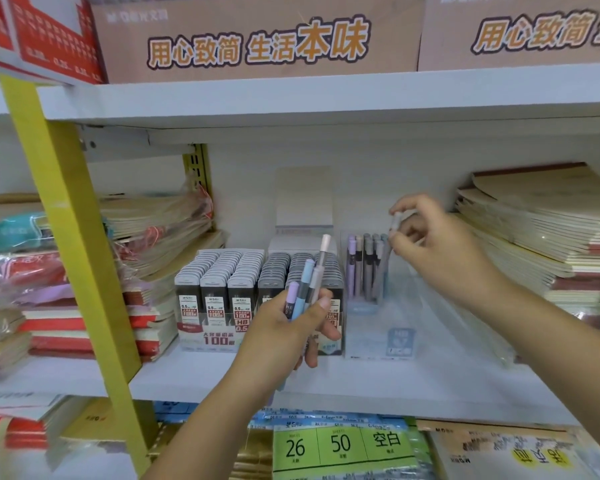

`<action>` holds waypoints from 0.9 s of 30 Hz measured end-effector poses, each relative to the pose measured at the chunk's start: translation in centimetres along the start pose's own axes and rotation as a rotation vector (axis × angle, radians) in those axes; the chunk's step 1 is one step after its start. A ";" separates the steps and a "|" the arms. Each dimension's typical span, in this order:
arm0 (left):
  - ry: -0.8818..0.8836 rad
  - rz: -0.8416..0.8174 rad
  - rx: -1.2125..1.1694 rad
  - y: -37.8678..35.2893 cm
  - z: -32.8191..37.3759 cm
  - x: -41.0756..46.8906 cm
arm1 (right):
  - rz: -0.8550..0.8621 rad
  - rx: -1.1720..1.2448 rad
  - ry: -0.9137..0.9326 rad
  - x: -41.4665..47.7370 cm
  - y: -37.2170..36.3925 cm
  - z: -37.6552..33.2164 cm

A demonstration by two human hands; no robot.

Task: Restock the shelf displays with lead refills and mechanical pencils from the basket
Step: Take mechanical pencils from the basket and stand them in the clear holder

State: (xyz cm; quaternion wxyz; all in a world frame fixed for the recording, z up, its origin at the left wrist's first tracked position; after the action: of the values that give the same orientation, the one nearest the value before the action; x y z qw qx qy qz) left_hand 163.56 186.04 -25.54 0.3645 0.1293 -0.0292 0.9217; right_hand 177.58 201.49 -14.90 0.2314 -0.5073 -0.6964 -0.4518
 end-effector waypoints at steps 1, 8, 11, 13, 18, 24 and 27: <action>0.002 0.000 -0.013 0.0 -0.1 0.0 | -0.054 -0.065 0.016 -0.3 -0.9 0.4; 0.014 -0.017 -0.026 0.1 -0.4 0.0 | -0.116 -0.239 0.130 -1.2 -2.8 0.6; 0.007 -0.015 -0.030 0.2 -0.5 0.1 | -0.115 -0.277 0.160 -0.8 -2.7 0.5; 0.006 -0.016 -0.040 0.2 -0.5 0.1 | -0.113 -0.282 0.156 -0.6 -2.7 0.6; 0.013 -0.023 -0.066 0.0 -0.5 0.0 | -0.079 -0.378 0.230 -0.5 -3.3 0.5; 0.037 -0.029 -0.088 0.0 -0.8 0.0 | -0.091 -0.312 0.103 -0.4 -4.0 1.9; 0.035 -0.029 -0.084 0.0 -0.8 0.0 | -0.088 -0.324 0.067 -0.2 -4.0 2.1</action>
State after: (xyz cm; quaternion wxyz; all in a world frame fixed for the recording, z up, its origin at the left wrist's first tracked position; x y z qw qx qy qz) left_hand 163.43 186.14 -26.34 0.3836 0.0981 -0.0597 0.9163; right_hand 174.29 202.90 -17.67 0.1500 -0.4916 -0.6279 -0.5844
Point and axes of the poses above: each hand's wrist, its own x-axis towards the middle knuckle, its own y-axis out of the back of the hand, z = x × y, the point moved 8 cm from there along x, towards the middle knuckle, and after that the axes turned 12 degrees about z, right-handed, at the moved point
